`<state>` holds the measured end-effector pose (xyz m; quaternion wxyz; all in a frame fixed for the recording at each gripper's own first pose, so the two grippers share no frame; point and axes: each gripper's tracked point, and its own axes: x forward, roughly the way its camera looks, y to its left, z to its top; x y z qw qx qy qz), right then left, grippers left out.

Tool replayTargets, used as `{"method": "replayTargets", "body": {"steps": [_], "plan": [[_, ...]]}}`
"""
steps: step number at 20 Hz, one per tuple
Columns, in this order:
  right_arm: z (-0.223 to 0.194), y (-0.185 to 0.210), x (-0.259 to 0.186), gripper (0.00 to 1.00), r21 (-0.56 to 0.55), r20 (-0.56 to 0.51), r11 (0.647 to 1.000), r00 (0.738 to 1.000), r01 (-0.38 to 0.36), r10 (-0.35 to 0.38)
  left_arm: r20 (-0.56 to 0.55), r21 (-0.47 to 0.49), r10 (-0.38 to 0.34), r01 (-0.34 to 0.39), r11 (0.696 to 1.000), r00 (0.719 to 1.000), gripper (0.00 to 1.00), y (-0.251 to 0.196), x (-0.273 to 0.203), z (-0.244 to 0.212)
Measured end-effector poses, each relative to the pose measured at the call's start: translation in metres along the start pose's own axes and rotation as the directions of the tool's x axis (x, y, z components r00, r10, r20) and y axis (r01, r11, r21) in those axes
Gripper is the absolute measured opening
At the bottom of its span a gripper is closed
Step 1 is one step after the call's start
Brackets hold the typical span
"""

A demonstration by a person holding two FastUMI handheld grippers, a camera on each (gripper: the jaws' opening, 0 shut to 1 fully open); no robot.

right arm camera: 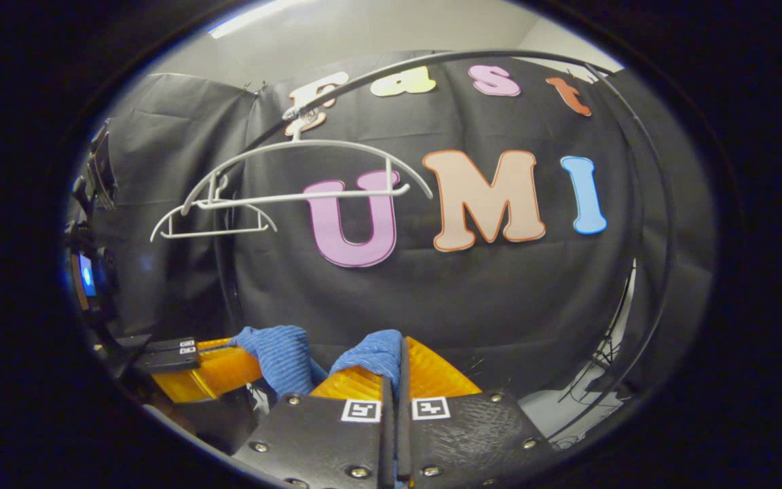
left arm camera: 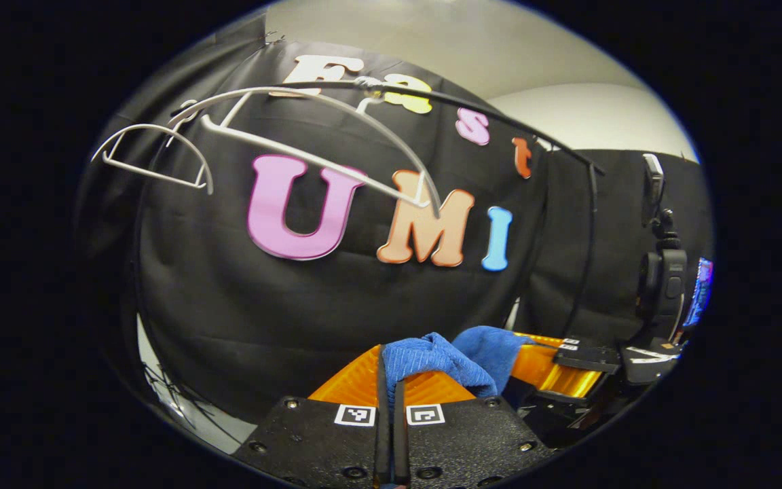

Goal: Grasp the clothes on the hanger with both hands and then place them into the laundry hamper below.

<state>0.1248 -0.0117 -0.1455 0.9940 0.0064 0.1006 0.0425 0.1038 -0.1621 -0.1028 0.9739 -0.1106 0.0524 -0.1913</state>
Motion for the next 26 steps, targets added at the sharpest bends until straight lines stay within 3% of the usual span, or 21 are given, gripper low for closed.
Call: {"method": "replayTargets", "body": {"steps": [5, 9, 14, 15, 17, 19, 20, 22, 23, 24, 25, 26], "plan": [[-0.085, -0.025, 0.016, 0.03, 0.004, -0.128, 0.994, 0.986, 0.106, -0.105, -0.156, 0.027, 0.099, -0.096, 0.995, 0.983, 0.02, 0.032, 0.016, -0.081], [-0.130, -0.035, 0.024, 0.02, 0.001, -0.203, 0.990, 0.969, 0.142, -0.139, -0.256, 0.039, 0.127, -0.121, 0.992, 0.958, 0.03, 0.044, 0.022, -0.130], [-0.169, -0.042, 0.030, 0.00, -0.015, -0.289, 0.989, 0.947, 0.145, -0.143, -0.359, 0.044, 0.114, -0.105, 0.994, 0.926, 0.03, 0.032, 0.033, -0.171], [-0.178, -0.040, 0.031, 0.05, -0.022, -0.307, 0.990, 0.942, 0.137, -0.137, -0.391, 0.059, 0.113, -0.097, 0.993, 0.913, 0.04, 0.030, 0.037, -0.185], [-0.193, -0.044, 0.027, 0.04, -0.064, -0.333, 0.988, 0.930, 0.142, -0.155, -0.429, 0.084, 0.133, -0.107, 0.991, 0.893, 0.05, 0.038, 0.037, -0.204], [-0.216, -0.038, 0.027, 0.05, -0.092, -0.380, 0.992, 0.918, 0.088, -0.116, -0.471, 0.081, 0.131, -0.106, 0.991, 0.872, 0.06, 0.041, 0.029, -0.223], [-0.226, -0.041, 0.024, 0.05, -0.111, -0.392, 0.989, 0.910, 0.095, -0.132, -0.501, 0.077, 0.127, -0.102, 0.992, 0.856, 0.11, 0.042, 0.025, -0.233], [-0.228, -0.046, 0.019, 0.44, -0.150, -0.388, 0.983, 0.908, 0.106, -0.157, -0.533, 0.101, 0.155, -0.119, 0.988, 0.832, 0.12, 0.048, 0.017, -0.245], [-0.223, -0.047, 0.017, 0.63, -0.153, -0.373, 0.982, 0.915, 0.106, -0.157, -0.534, 0.109, 0.166, -0.127, 0.986, 0.829, 0.27, 0.051, 0.013, -0.246], [-0.214, -0.047, 0.017, 0.62, -0.144, -0.351, 0.983, 0.923, 0.112, -0.157, -0.541, 0.114, 0.173, -0.131, 0.985, 0.823, 0.35, 0.053, 0.012, -0.246], [-0.210, -0.047, 0.017, 0.74, -0.134, -0.329, 0.983, 0.930, 0.123, -0.162, -0.545, 0.116, 0.181, -0.140, 0.983, 0.819, 0.44, 0.055, 0.012, -0.247], [-0.201, -0.046, 0.017, 0.86, -0.122, -0.307, 0.985, 0.939, 0.125, -0.157, -0.578, 0.114, 0.184, -0.144, 0.983, 0.795, 0.53, 0.057, 0.006, -0.252]]}}
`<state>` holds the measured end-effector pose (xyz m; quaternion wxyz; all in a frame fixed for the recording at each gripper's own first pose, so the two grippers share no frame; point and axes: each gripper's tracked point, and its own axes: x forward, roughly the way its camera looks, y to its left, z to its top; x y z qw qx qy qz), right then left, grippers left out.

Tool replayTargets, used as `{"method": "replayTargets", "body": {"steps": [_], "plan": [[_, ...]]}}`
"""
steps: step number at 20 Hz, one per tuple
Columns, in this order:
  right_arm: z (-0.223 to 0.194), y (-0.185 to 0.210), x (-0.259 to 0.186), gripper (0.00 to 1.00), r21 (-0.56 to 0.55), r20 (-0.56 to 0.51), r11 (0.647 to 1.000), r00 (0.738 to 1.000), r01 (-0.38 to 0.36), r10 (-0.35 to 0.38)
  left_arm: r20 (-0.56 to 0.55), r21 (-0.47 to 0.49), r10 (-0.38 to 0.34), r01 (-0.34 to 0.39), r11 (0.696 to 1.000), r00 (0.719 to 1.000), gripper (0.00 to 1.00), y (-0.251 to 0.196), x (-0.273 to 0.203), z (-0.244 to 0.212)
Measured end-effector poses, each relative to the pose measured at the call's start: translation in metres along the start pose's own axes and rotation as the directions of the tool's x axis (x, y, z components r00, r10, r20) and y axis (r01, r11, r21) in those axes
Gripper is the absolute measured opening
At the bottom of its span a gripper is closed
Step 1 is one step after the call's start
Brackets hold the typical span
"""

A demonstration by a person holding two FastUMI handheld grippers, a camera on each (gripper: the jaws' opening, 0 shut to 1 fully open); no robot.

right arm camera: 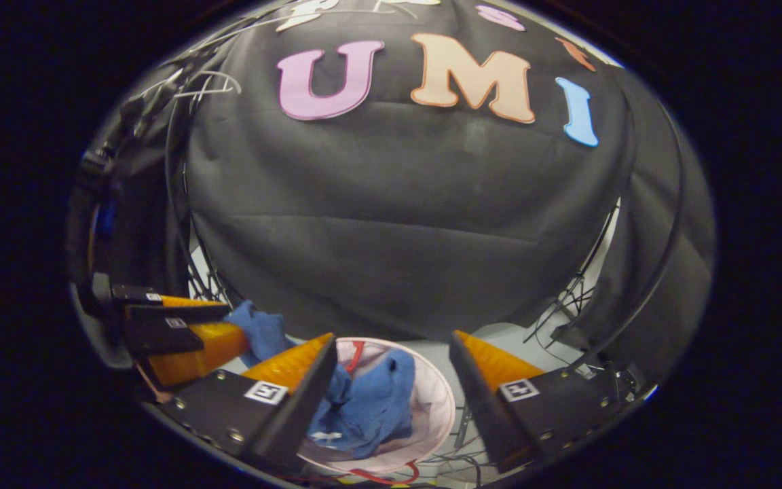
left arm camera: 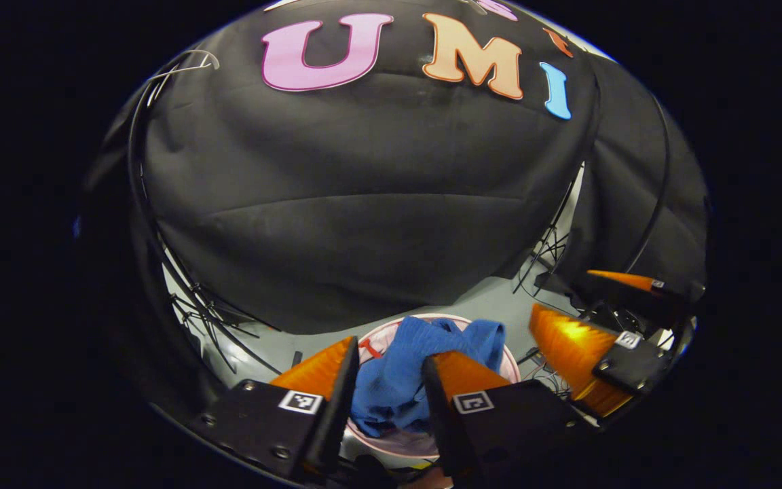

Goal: Grasp the clothes on the hanger with both hands and then place them into the laundry hamper below.

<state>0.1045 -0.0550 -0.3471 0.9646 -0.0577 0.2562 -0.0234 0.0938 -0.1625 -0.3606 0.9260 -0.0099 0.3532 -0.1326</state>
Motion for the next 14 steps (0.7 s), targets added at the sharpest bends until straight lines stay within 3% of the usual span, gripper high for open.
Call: {"method": "replayTargets", "body": {"steps": [1, 4, 6, 14], "plan": [[0.013, 0.000, -0.009, 0.98, 0.009, 0.017, 1.000, 1.000, 0.000, 0.000, 0.001, -0.009, -0.010, 0.010, 1.000, 1.000, 0.61, 0.000, -0.007, 0.002], [0.040, -0.004, -0.025, 0.99, 0.024, 0.065, 1.000, 0.998, 0.001, -0.003, 0.105, 0.008, -0.019, 0.018, 1.000, 0.994, 0.78, 0.000, -0.037, 0.046], [0.060, -0.006, -0.037, 0.99, 0.045, 0.102, 0.999, 0.995, 0.001, -0.005, 0.177, -0.009, -0.034, 0.036, 0.999, 0.984, 1.00, -0.003, -0.059, 0.075], [0.158, -0.019, -0.093, 0.98, 0.093, 0.295, 0.996, 0.955, 0.005, -0.032, 0.405, -0.008, -0.003, 0.006, 1.000, 0.914, 0.97, 0.016, -0.149, 0.164]]}}
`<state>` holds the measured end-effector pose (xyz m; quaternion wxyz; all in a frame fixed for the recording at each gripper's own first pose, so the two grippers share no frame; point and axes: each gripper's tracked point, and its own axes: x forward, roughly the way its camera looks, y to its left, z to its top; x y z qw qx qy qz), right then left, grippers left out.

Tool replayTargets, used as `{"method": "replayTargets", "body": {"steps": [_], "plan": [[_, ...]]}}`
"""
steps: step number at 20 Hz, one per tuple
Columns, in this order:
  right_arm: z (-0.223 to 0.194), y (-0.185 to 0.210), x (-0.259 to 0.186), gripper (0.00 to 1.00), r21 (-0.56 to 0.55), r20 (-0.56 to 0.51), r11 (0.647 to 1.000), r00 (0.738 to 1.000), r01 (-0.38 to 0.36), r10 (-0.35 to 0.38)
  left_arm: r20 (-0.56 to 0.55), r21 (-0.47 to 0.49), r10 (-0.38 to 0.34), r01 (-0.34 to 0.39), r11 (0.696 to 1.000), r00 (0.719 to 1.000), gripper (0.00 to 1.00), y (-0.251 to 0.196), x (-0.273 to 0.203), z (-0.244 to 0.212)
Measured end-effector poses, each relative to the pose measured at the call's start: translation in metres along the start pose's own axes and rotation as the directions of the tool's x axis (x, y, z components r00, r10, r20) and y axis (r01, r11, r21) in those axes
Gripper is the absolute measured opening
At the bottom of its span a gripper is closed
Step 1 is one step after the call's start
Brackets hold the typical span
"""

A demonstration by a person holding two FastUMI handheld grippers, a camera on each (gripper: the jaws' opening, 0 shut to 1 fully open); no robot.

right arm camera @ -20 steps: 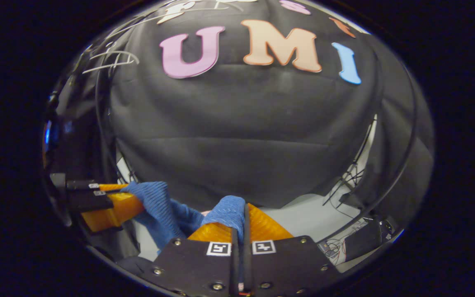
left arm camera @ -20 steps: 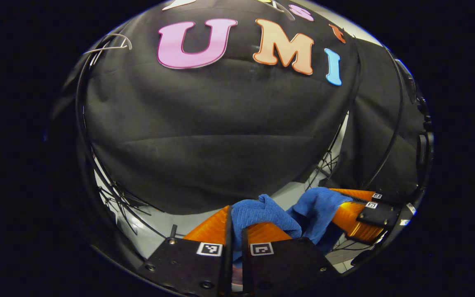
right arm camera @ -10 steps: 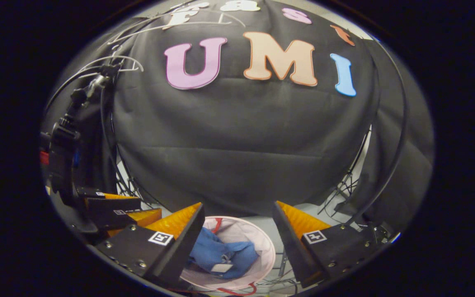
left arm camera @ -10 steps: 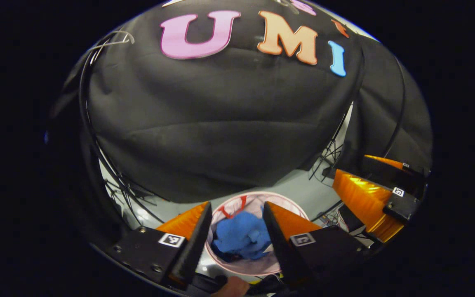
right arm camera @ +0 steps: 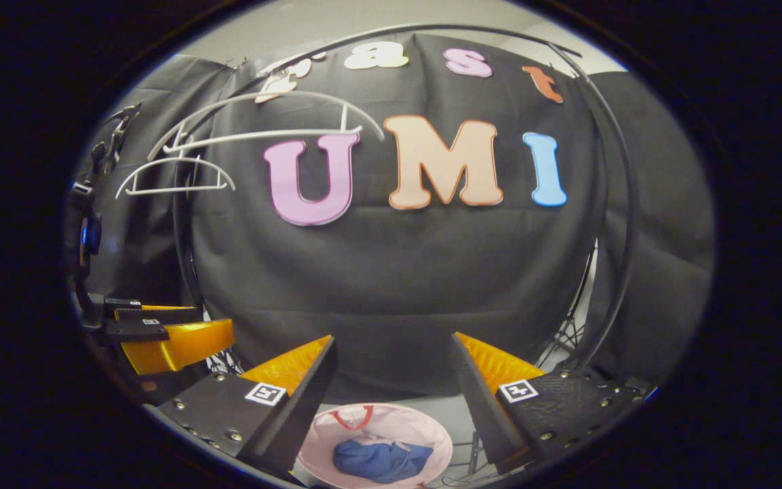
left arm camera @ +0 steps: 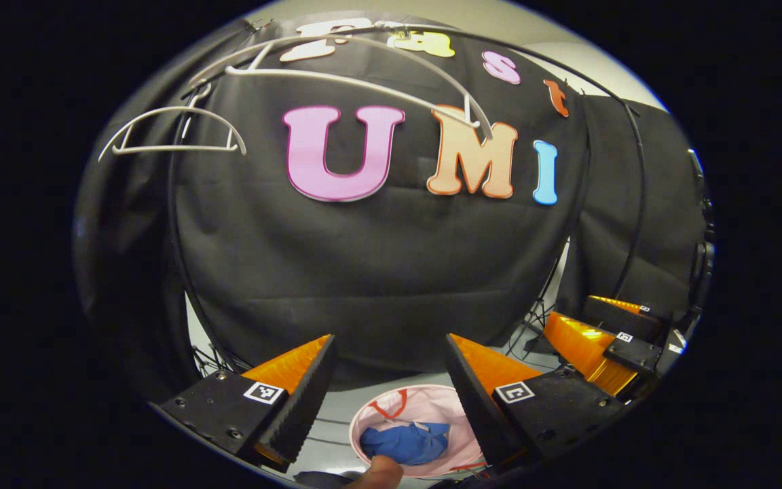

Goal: Grasp the clothes on the hanger with both hands and then place them into the laundry hamper below.

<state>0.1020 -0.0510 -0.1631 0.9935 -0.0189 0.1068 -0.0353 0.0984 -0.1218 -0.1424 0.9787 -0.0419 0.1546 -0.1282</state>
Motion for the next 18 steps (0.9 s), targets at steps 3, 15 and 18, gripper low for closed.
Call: {"method": "replayTargets", "body": {"steps": [3, 15, 18], "plan": [[0.038, 0.005, -0.010, 0.99, 0.005, 0.064, 1.000, 0.998, -0.007, 0.006, 0.071, 0.014, 0.017, -0.018, 1.000, 0.997, 0.95, 0.005, -0.010, 0.031], [0.149, 0.008, -0.045, 0.97, 0.014, 0.228, 1.000, 0.974, 0.001, -0.004, 0.216, 0.032, 0.095, -0.104, 0.994, 0.972, 0.94, 0.023, -0.057, 0.136], [0.169, 0.001, -0.064, 0.98, 0.021, 0.243, 1.000, 0.970, -0.005, -0.001, 0.247, 0.016, 0.108, -0.116, 0.993, 0.963, 0.94, 0.028, -0.066, 0.155]]}}
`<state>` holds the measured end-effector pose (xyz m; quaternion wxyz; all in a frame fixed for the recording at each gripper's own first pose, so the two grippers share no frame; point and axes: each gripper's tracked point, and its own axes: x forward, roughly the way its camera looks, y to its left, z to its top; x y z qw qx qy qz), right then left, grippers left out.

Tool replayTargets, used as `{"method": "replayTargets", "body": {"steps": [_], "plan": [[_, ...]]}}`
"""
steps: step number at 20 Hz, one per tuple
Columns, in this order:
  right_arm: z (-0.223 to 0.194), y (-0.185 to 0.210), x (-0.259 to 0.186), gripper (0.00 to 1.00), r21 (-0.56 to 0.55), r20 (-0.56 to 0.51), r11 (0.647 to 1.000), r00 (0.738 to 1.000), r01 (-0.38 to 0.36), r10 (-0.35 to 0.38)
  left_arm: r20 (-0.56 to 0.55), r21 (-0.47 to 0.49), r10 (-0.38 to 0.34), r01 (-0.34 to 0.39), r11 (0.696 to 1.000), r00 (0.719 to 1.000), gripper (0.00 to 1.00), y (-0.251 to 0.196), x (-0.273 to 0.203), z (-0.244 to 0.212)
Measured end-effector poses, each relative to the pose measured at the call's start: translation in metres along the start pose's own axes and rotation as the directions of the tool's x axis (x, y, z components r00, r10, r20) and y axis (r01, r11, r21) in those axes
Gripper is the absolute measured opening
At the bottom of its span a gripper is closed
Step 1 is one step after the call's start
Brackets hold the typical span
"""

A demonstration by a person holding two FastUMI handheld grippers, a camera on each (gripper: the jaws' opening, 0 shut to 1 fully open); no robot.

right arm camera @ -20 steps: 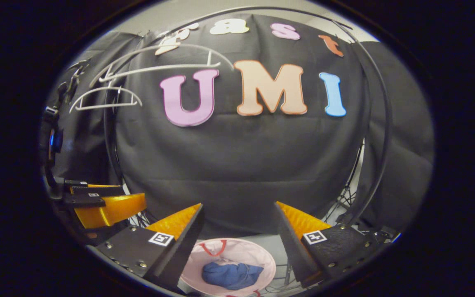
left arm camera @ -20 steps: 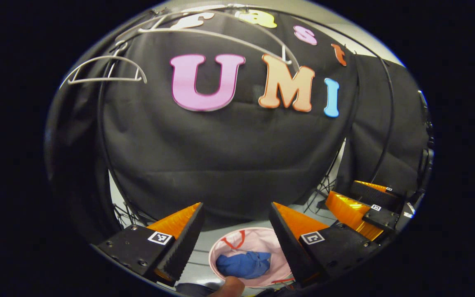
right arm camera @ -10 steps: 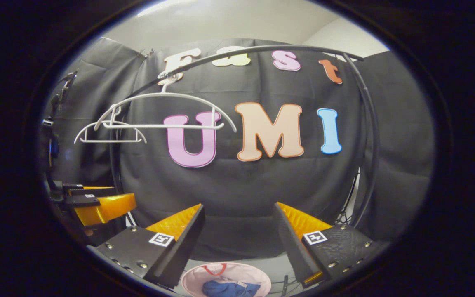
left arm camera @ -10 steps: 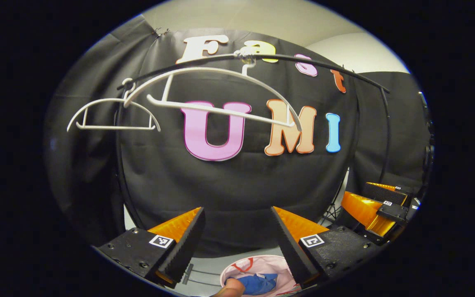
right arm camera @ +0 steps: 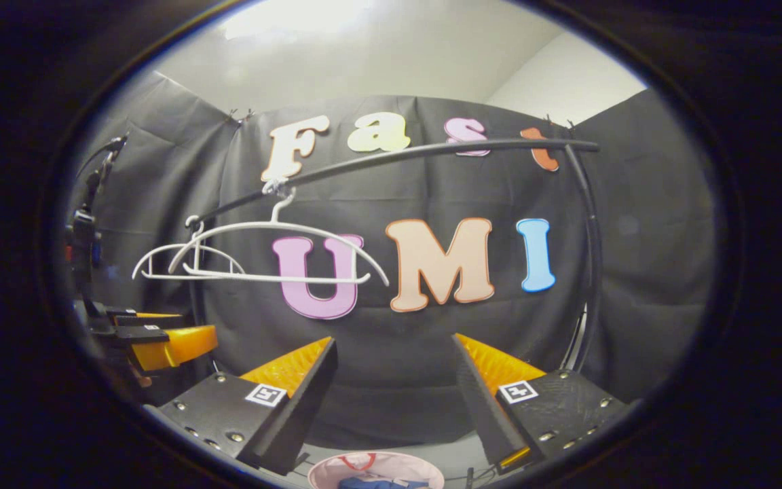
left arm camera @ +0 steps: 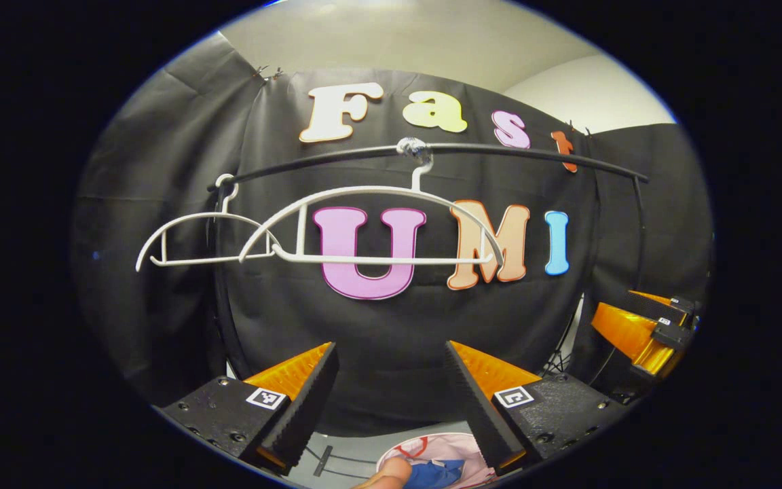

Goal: Grasp the clothes on the hanger with both hands and then place them into the laundry hamper below.

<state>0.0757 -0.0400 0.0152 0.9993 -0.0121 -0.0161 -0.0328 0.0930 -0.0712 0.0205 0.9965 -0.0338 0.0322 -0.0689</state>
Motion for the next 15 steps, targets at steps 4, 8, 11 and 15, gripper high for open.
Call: {"method": "replayTargets", "body": {"steps": [4, 8, 11, 15], "plan": [[0.021, -0.016, -0.019, 0.96, 0.013, 0.029, 1.000, 0.999, 0.012, -0.013, -0.003, -0.006, 0.003, -0.003, 1.000, 1.000, 0.94, -0.002, -0.005, 0.001], [0.021, -0.031, -0.040, 0.98, 0.019, 0.034, 1.000, 0.999, 0.014, -0.015, -0.006, -0.008, -0.020, 0.020, 1.000, 1.000, 0.94, -0.018, -0.013, -0.004], [0.019, -0.039, -0.048, 0.98, 0.026, 0.034, 1.000, 0.999, 0.011, -0.012, 0.006, 0.008, -0.049, 0.049, 0.999, 0.999, 0.96, -0.035, -0.020, -0.004], [0.010, -0.059, -0.050, 0.96, 0.013, 0.015, 0.999, 0.999, 0.049, -0.049, 0.044, 0.043, -0.055, 0.053, 0.998, 0.997, 0.94, -0.047, -0.032, 0.004]]}}
